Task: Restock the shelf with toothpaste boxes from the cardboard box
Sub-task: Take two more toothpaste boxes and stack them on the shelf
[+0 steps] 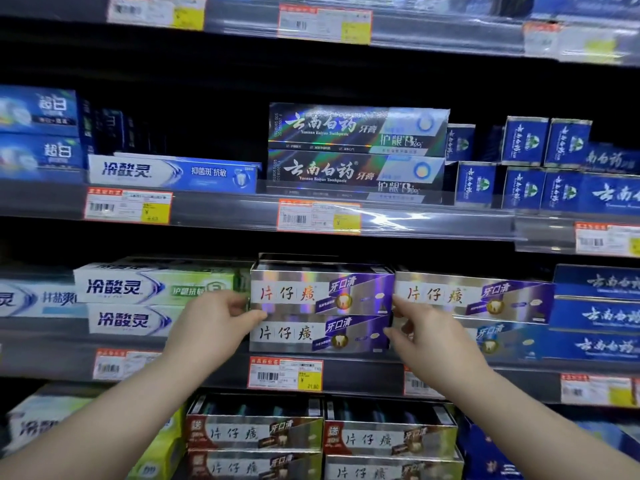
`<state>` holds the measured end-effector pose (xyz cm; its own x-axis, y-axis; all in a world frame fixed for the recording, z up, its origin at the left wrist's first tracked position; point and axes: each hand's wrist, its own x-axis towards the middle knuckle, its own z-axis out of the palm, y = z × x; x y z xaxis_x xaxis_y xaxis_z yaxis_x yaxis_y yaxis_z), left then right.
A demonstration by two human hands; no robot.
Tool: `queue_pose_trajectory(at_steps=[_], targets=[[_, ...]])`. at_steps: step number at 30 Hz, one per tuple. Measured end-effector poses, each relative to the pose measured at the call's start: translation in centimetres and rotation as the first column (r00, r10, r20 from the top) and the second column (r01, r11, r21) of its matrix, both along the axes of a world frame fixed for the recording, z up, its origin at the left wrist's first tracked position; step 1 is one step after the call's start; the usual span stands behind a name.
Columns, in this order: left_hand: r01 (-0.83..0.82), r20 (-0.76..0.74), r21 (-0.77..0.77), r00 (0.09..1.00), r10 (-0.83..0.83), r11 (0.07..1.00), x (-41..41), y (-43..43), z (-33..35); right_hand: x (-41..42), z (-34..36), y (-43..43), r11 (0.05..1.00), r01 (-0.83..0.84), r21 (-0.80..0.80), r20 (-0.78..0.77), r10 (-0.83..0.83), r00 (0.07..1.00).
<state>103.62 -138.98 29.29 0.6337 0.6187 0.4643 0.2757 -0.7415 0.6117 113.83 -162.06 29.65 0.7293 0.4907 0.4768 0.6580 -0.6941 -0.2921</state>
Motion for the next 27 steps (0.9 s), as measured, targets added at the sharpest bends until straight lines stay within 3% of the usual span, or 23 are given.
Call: queue_pose_trajectory(at_steps=[8, 14, 21, 27], targets=[[-0.021, 0.07, -0.033, 0.997, 0.023, 0.999, 1.2, -0.4, -0.8, -0.1, -1.7, 0.5, 0.999, -0.023, 0.045, 0.0, 0.023, 1.0], [0.061, 0.161, -0.042, 0.986, -0.053, 0.997, -0.7, -1.0, -2.5, -1.2, -2.6, 0.1, 0.998, -0.041, 0.051, -0.011, 0.041, 0.999], [0.14, 0.023, 0.022, 0.99, -0.141, 0.99, -2.6, -2.5, -3.7, -2.6, -3.4, 0.3, 0.998, -0.033, -0.061, 0.028, 0.035, 0.999], [0.138, 0.007, 0.029, 0.99, -0.138, 0.99, -2.3, -1.9, -3.9, -2.4, -4.1, 0.8, 0.996, -0.025, -0.086, 0.006, 0.026, 1.0]])
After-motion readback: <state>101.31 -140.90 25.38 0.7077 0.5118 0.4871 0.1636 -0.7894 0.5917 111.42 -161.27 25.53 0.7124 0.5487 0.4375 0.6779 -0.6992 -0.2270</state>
